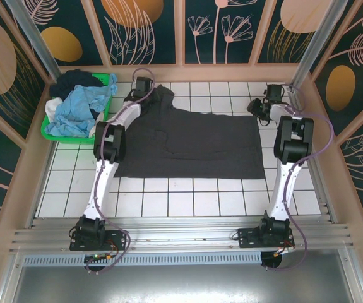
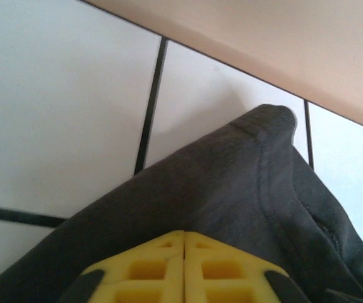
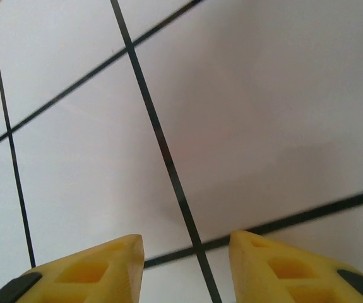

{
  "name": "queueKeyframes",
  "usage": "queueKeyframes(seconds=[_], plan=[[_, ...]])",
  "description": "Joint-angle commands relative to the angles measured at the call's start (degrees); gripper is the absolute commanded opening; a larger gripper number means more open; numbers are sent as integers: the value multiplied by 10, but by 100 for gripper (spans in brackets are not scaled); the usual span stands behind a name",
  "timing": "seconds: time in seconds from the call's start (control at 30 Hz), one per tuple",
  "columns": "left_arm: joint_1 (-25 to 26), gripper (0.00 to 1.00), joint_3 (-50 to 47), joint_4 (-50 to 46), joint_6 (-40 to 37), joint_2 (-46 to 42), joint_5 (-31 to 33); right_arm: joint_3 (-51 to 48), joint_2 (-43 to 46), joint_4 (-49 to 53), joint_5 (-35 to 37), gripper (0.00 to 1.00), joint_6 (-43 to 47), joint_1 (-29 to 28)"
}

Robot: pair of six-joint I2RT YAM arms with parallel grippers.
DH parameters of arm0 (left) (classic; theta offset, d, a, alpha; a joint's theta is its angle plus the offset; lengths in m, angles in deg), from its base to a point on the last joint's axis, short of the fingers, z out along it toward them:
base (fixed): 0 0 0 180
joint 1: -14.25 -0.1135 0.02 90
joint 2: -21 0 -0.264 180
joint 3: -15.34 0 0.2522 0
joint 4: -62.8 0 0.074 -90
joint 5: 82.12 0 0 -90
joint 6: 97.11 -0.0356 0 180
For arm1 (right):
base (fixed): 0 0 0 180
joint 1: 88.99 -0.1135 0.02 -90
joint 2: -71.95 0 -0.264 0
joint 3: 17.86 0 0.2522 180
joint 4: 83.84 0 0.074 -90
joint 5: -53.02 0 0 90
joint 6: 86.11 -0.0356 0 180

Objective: Fold and stack the t-shirts

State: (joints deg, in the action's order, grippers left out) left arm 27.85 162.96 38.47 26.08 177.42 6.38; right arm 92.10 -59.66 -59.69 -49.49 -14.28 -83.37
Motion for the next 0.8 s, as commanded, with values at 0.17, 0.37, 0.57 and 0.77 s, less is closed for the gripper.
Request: queueKeyframes(seconds=[0.17,0.37,0.57,0.77], plan=[[-2,0,-94,7,-19,-147,-17,-87,59,36,11,41,-34,-8],[-2,0,-152,11,-30,-222,-29,-127,70,5,-21,38,-51,-11],[-2,0,-248,33,-37,-293,-40,-146,101,1,-24,41,-53,-12],[2,0,-382,91,-37,-389,-47,-180,121,-33,-27,42,-51,-11]])
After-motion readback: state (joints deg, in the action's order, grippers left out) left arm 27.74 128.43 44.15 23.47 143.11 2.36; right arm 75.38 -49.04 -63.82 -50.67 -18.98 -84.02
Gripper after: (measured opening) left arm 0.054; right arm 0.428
